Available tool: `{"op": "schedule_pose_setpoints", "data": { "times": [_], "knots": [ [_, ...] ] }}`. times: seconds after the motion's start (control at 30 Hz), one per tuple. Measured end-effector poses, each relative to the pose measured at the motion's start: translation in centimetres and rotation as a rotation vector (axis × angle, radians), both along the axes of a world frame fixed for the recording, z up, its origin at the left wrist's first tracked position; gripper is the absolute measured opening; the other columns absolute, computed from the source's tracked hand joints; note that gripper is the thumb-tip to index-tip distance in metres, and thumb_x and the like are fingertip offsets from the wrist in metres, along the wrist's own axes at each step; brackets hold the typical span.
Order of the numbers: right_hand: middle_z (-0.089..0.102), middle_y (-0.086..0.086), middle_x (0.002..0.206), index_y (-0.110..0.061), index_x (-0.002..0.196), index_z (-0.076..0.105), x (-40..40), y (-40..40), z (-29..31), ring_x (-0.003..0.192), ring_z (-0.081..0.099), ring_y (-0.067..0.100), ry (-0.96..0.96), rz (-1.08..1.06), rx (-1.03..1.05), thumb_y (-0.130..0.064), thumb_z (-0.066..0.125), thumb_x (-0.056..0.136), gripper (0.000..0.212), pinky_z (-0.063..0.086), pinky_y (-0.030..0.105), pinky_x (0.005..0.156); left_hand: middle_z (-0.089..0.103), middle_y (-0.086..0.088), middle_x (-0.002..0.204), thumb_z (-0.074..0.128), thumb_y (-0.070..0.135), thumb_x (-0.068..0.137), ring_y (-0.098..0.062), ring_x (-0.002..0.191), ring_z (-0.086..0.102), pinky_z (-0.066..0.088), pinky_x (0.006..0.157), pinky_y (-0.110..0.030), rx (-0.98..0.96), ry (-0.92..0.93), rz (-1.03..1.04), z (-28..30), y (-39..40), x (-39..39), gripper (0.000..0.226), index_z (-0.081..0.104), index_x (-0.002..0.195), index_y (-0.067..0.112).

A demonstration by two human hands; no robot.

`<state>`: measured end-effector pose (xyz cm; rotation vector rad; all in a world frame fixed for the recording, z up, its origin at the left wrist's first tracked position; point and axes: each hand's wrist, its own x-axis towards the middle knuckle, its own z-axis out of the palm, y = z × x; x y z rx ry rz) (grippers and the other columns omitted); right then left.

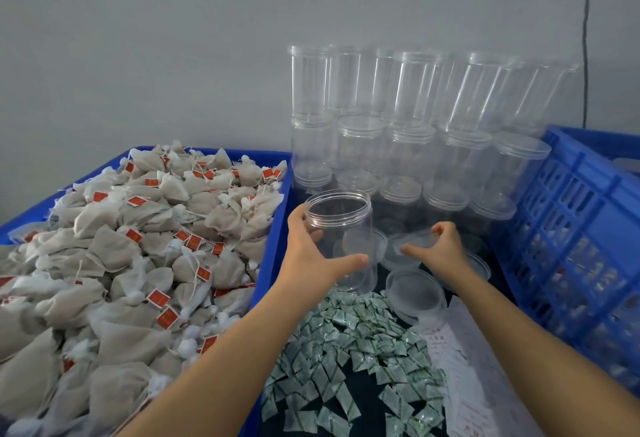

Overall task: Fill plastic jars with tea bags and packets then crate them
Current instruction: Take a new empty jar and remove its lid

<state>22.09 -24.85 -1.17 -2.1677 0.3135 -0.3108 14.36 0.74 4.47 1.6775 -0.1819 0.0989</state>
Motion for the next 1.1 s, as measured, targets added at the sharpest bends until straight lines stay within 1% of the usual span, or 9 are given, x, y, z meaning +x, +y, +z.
{"op": "schedule_pose_setpoints", "data": {
  "times": [0.2,0.37,0.5,0.63,0.73,0.8,0.9,1.03,1.1],
  "knots": [
    [0.045,0.001,0.114,-0.023,0.110,0.038,0.3,-0.2,0.1,0.117,0.049,0.028,0.174,0.035,-0.234,-0.036,0.087,0.073,0.063,0.043,0.049,0.101,0.036,0.032,0.112,0.088,0.021,0.062,0.009,0.108,0.043,0.036,0.089,-0.019,0.075,-0.003,-0.014,0.0,-0.3,-0.1,0.101,0.017,0.128,0.047],
    [0.054,0.008,0.133,-0.025,0.113,0.040,0.3,0.0,0.6,0.125,0.048,0.030,0.294,0.071,-0.326,-0.049,0.081,0.078,0.059,0.037,0.045,0.103,0.036,0.010,0.135,0.089,0.026,0.059,-0.014,0.128,0.034,0.036,0.105,-0.036,0.148,0.001,-0.002,0.2,-0.1,-0.2,0.109,0.016,0.138,0.042],
    [0.051,0.006,0.144,-0.019,0.137,0.045,-0.7,0.9,2.3,0.132,0.045,0.031,0.255,0.054,-0.462,-0.053,0.073,0.084,0.068,0.033,0.046,0.106,0.034,0.007,0.137,0.089,0.028,0.058,-0.016,0.130,0.033,0.036,0.106,-0.037,0.165,0.007,-0.019,0.1,-0.2,-0.2,0.110,0.015,0.137,0.046],
    [0.051,-0.008,0.141,-0.030,0.141,0.046,-4.7,3.8,5.1,0.131,0.050,0.012,-0.085,0.247,0.050,-0.063,0.065,0.084,0.068,0.042,0.028,0.095,0.038,0.007,0.136,0.090,0.028,0.057,-0.018,0.130,0.034,0.035,0.109,-0.043,0.180,0.005,-0.028,0.3,-0.3,-0.3,0.110,0.017,0.138,0.040],
    [0.046,-0.018,0.138,-0.048,0.142,0.031,-8.9,7.0,5.7,0.117,0.051,-0.013,-0.069,0.486,0.311,-0.076,0.070,0.066,0.090,0.045,0.013,0.088,0.042,0.005,0.133,0.089,0.024,0.056,-0.019,0.128,0.038,0.039,0.105,-0.042,0.192,-0.011,-0.065,0.9,-0.6,-1.2,0.107,0.021,0.138,0.032],
    [0.047,-0.014,0.141,-0.051,0.141,0.026,-10.5,8.4,4.8,0.125,0.051,-0.001,-0.067,0.557,0.378,-0.066,0.076,0.056,0.099,0.047,0.023,0.098,0.040,0.006,0.131,0.087,0.026,0.056,-0.017,0.125,0.036,0.041,0.100,-0.033,0.244,-0.069,-0.100,1.5,-0.5,-2.3,0.105,0.021,0.137,0.033],
    [0.056,-0.001,0.138,-0.042,0.142,0.027,-11.9,9.4,3.7,0.121,0.060,0.007,-0.080,0.579,0.567,-0.049,0.090,0.047,0.113,0.055,0.023,0.085,0.034,0.014,0.126,0.086,0.028,0.061,-0.014,0.122,0.030,0.031,0.094,-0.024,0.468,-0.232,-0.168,2.5,0.1,-4.0,0.104,0.018,0.140,0.032],
    [0.060,0.003,0.130,-0.034,0.135,0.038,-12.7,9.9,2.8,0.112,0.067,0.009,-0.145,0.564,0.606,-0.018,0.082,0.069,0.082,0.055,0.032,0.092,0.033,0.010,0.132,0.086,0.031,0.063,-0.015,0.128,0.030,0.034,0.103,-0.033,0.674,-0.167,-0.308,4.5,1.4,-4.6,0.104,0.016,0.140,0.030],
    [0.059,-0.001,0.128,-0.035,0.135,0.038,-13.0,10.4,2.7,0.114,0.066,0.009,-0.160,0.550,0.561,-0.024,0.089,0.068,0.085,0.055,0.031,0.091,0.038,0.008,0.133,0.085,0.031,0.065,-0.013,0.124,0.038,0.039,0.103,-0.035,0.818,-0.151,-0.371,5.8,2.6,-3.9,0.097,0.023,0.139,0.028]
  ]
}}
